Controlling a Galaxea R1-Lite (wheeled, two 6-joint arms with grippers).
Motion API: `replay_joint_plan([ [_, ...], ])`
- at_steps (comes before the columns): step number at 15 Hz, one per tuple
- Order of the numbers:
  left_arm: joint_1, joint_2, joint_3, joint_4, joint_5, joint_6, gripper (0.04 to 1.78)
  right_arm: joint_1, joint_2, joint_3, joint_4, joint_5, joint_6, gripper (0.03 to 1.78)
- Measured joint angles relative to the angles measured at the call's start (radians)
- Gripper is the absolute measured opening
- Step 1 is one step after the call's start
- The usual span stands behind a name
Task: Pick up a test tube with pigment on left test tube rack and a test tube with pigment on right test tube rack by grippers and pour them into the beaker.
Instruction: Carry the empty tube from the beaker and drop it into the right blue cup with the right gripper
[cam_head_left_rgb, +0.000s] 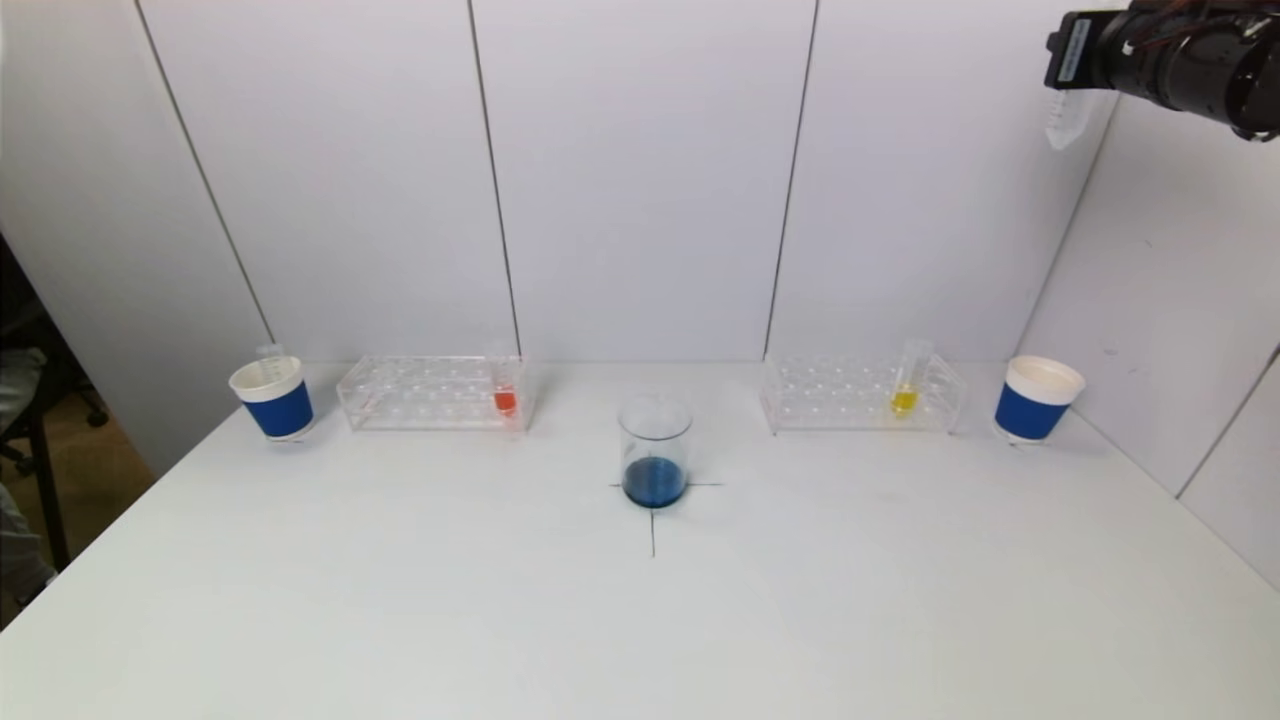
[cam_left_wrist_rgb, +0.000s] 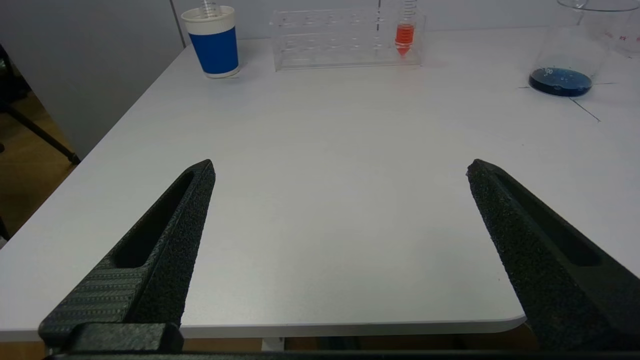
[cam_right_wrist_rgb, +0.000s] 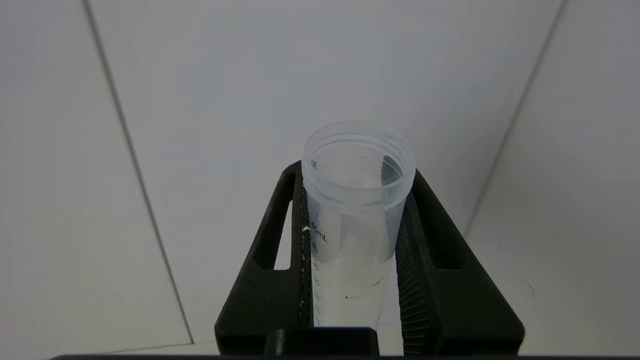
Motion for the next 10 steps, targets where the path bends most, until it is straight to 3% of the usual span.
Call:
replay_joint_plan([
  [6, 0.000, 0.000, 0.000, 0.000, 0.000, 0.000, 1.76, -0.092, -0.014, 0.143, -0.011, 0.000, 0.064, 0.53],
  [10, 0.000, 0.000, 0.000, 0.000, 0.000, 0.000, 1.76, -0.116, -0.032, 0.297, -0.103, 0.002, 0.098, 0.53],
])
